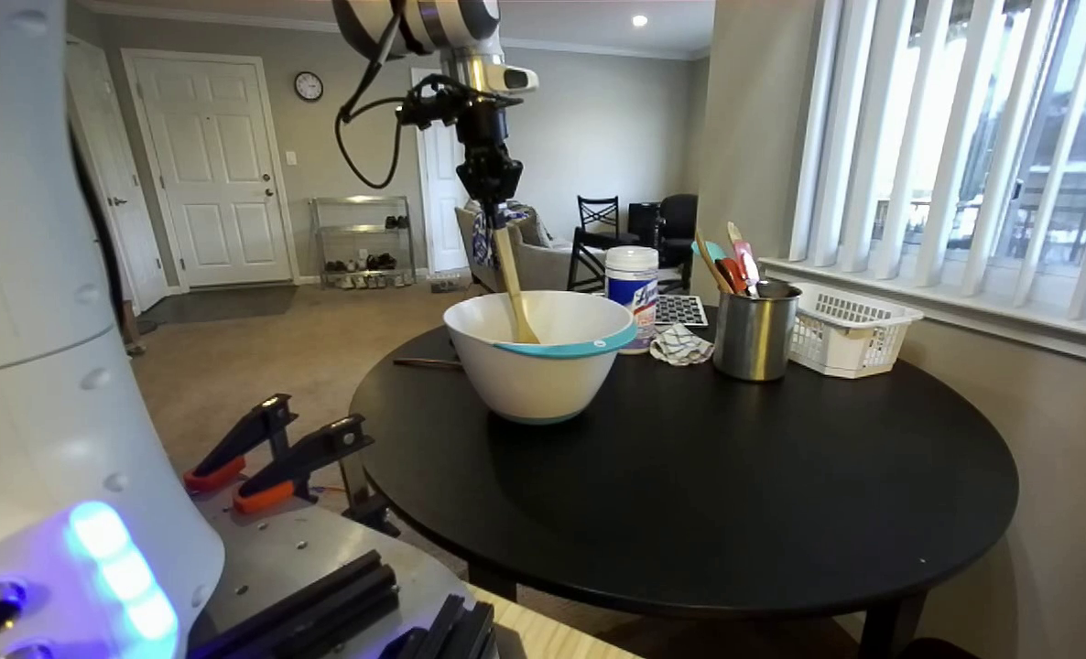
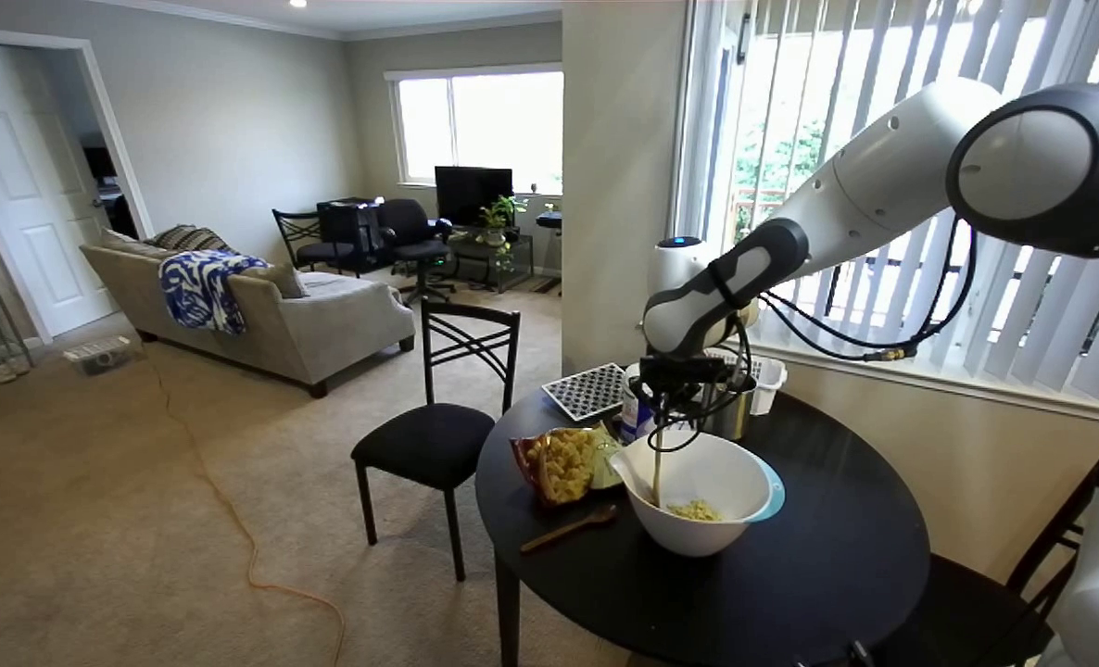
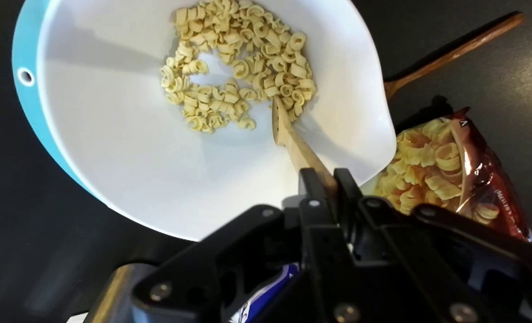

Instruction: Stir the contents in the big white bowl

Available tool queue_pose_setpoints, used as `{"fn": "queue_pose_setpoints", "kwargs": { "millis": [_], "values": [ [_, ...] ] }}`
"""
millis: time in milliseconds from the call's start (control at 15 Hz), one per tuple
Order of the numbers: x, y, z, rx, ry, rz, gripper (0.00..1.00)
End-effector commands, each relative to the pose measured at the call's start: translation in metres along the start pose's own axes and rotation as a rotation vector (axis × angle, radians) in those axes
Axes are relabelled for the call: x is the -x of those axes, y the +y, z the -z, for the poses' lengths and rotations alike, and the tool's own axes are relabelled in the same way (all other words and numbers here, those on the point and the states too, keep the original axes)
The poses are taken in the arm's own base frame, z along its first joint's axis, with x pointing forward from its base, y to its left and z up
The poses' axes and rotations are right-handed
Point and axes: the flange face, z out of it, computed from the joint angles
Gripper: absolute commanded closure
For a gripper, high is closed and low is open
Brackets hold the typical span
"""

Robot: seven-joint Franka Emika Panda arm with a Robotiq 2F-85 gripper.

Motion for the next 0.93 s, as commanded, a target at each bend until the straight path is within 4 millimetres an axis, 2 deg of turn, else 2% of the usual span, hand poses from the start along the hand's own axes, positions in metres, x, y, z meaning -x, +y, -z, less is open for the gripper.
{"fn": "queue_pose_setpoints", "kwargs": {
  "millis": [0,400,867],
  "values": [
    [0.010,-0.003,-0.003,-0.021,-0.091,0.063,0.95],
    [0.022,0.003,-0.005,0.043,-0.302,0.165,0.95],
    [0.029,0.016,-0.001,0.169,-0.435,0.196,0.95]
  ]
}}
